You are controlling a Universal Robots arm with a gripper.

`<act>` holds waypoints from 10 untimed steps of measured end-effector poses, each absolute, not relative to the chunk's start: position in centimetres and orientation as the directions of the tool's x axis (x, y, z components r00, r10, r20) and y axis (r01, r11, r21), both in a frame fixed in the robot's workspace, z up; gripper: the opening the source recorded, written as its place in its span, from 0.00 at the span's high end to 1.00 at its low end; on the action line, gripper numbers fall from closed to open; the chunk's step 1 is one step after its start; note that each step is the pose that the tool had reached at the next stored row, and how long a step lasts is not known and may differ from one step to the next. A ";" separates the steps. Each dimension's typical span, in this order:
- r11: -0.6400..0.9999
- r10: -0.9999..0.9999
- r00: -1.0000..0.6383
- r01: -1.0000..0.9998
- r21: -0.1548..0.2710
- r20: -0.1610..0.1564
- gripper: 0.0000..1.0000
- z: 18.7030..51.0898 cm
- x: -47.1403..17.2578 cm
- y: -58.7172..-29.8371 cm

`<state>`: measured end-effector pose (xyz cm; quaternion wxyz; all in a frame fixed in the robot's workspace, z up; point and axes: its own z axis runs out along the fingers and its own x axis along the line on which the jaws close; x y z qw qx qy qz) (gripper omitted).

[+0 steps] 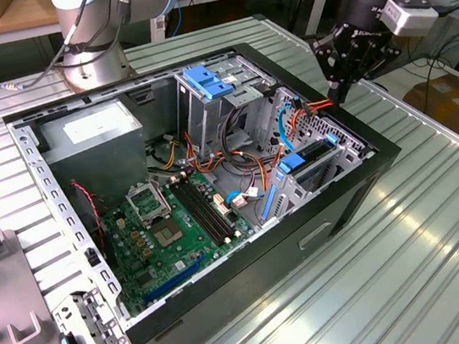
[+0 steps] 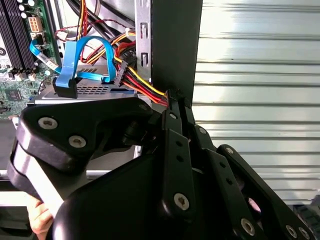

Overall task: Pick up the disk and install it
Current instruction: 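Insert the first disk wire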

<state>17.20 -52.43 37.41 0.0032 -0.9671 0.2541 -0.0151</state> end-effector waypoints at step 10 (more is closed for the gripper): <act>-0.869 -0.495 0.868 -0.495 -0.014 0.027 0.84 37.4 15.9 -52.5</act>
